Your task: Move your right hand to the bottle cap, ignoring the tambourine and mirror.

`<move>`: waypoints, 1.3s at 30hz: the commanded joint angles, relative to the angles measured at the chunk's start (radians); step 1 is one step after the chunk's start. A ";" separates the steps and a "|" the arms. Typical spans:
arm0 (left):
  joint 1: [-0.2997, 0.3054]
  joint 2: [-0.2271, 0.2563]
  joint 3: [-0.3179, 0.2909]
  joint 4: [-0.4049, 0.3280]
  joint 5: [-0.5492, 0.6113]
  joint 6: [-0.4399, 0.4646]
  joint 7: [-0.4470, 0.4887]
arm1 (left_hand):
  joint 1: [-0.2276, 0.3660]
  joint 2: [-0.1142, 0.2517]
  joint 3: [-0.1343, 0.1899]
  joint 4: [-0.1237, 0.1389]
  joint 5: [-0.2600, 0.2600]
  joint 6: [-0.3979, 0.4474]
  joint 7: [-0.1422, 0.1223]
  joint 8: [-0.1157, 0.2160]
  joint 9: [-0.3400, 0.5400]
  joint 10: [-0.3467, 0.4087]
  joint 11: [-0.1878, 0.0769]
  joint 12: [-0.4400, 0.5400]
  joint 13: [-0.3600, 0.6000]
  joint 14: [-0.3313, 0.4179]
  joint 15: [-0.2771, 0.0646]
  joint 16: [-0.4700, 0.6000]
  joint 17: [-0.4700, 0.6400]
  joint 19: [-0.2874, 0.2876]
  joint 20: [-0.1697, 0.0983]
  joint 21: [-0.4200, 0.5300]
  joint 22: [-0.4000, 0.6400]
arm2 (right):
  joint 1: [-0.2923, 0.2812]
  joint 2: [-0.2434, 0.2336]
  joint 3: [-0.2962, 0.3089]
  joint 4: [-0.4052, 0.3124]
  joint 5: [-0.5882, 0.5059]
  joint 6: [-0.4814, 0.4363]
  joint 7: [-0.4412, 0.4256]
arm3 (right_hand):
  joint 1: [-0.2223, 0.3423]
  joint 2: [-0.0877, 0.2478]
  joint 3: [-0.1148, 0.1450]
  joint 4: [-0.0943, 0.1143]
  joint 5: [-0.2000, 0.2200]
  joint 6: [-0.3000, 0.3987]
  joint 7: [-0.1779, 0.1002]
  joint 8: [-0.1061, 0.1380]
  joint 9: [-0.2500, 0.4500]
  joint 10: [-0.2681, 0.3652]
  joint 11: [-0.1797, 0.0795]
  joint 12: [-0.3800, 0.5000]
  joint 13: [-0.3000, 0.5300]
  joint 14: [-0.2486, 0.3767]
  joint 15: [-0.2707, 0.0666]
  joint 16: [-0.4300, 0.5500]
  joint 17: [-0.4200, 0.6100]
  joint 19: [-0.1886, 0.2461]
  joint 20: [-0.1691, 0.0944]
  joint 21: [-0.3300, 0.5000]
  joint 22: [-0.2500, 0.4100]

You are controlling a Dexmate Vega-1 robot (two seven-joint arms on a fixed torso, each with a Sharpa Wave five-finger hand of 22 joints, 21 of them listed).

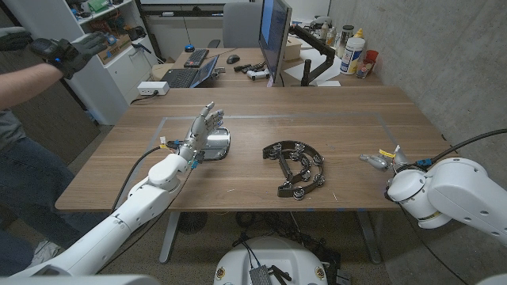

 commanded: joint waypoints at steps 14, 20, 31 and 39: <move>0.071 0.031 -0.039 -0.059 -0.025 -0.030 0.003 | 0.013 -0.001 -0.006 -0.003 0.009 0.008 -0.001 0.000 0.002 0.007 -0.002 -0.004 0.006 0.000 0.004 0.003 0.005 0.003 -0.011 -0.006 0.002 | -0.033 -0.026 0.048 0.014 0.056 -0.002 -0.031 | 0.012 0.002 0.001 -0.010 0.012 -0.009 0.000 -0.004 0.005 -0.008 0.006 0.001 0.006 -0.008 0.002 0.000 0.003 -0.007 0.004 -0.014 0.003; 0.076 0.035 -0.044 -0.064 -0.025 -0.032 0.005 | 0.013 0.000 -0.008 -0.003 0.009 0.009 -0.001 0.000 0.002 0.006 -0.005 -0.004 0.006 0.000 0.005 0.003 0.005 0.003 -0.010 -0.008 0.003 | -0.066 0.008 0.073 0.021 0.037 -0.002 -0.031 | 0.012 0.002 0.000 -0.010 0.013 -0.007 -0.001 -0.002 0.005 -0.010 0.008 0.001 0.006 -0.010 0.002 0.000 0.003 -0.008 0.004 -0.018 0.003; 0.073 0.049 -0.053 -0.073 -0.027 -0.023 -0.004 | 0.014 0.001 -0.011 -0.003 0.011 0.009 -0.001 -0.001 0.002 0.007 -0.001 -0.004 0.006 0.000 0.004 0.003 0.005 0.004 -0.009 -0.010 0.003 | -0.081 0.065 0.078 0.043 -0.002 -0.002 -0.031 | 0.012 0.003 -0.001 -0.011 0.014 -0.010 -0.002 -0.001 0.006 -0.011 0.007 0.003 0.006 -0.012 0.004 0.002 0.004 -0.009 0.004 -0.023 0.003; 0.045 0.059 -0.054 -0.025 -0.027 -0.037 -0.045 | 0.014 0.001 -0.013 -0.003 0.011 0.009 -0.002 -0.001 0.002 0.007 -0.004 -0.004 0.006 0.000 0.005 0.003 0.005 0.004 -0.009 -0.012 0.003 | -0.065 0.049 0.090 0.030 0.012 -0.002 -0.031 | 0.012 0.004 -0.001 -0.011 0.016 -0.009 -0.002 0.001 0.006 -0.010 0.005 0.004 0.006 -0.012 0.002 0.003 0.004 -0.008 0.004 -0.027 0.004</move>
